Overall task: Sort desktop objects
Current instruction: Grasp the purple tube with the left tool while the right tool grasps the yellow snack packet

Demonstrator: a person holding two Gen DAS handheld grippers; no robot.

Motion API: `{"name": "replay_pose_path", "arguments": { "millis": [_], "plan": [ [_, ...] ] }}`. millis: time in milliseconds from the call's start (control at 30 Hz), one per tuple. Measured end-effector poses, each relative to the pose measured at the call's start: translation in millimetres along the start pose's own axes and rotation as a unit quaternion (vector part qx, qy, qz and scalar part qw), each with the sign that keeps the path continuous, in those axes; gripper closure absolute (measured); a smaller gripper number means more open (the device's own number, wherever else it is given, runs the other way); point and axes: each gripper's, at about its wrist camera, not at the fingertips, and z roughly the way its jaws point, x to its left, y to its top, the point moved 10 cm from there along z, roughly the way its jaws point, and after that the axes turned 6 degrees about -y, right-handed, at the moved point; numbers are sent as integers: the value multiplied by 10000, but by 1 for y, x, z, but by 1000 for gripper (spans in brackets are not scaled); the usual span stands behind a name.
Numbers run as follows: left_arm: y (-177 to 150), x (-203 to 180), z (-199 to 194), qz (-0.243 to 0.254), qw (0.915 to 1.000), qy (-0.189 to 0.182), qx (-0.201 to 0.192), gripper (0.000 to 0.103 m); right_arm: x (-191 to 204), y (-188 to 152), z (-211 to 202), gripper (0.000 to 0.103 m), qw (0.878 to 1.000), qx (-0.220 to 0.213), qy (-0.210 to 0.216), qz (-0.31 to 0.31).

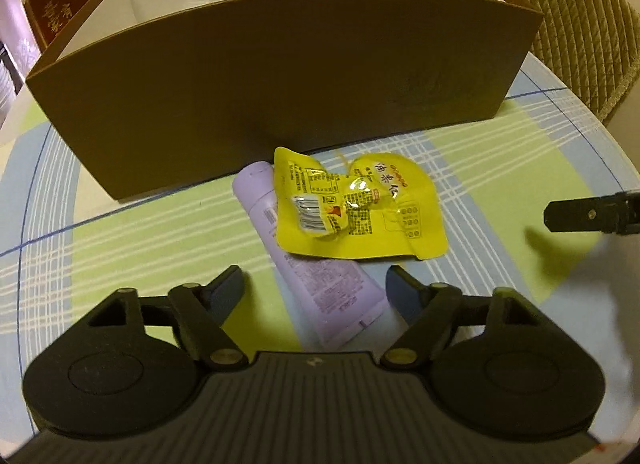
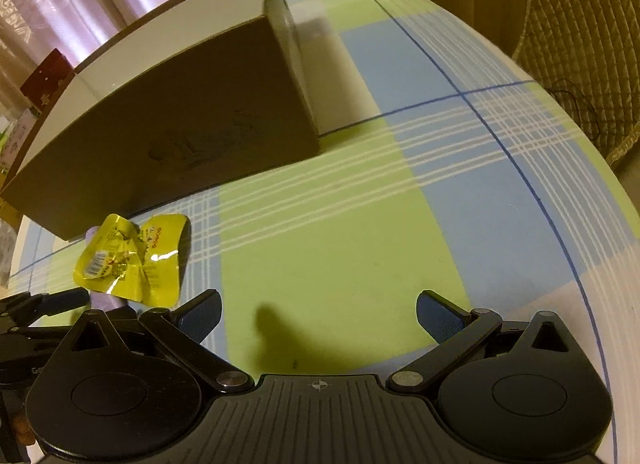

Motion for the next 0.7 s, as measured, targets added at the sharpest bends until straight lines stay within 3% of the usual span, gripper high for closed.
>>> {"name": "replay_pose_path", "arguments": {
  "millis": [100, 133, 167, 500, 700],
  "plan": [
    [1, 5, -3, 22, 9999, -29, -95, 52, -2, 0, 1, 2, 10000, -20, 26, 11],
    [1, 7, -4, 19, 9999, -33, -117, 64, -1, 0, 1, 2, 10000, -25, 30, -7],
    [0, 10, -6, 3, 9999, -19, -126, 67, 0, 1, 1, 2, 10000, -32, 40, -22],
    [-34, 67, -34, -630, 9972, 399, -75, 68, 14, -6, 4, 2, 9988, -104, 19, -488],
    [-44, 78, -43, -846, 9959, 329, 60, 66, 23, -10, 5, 2, 9980, -93, 47, -630]
  ]
}}
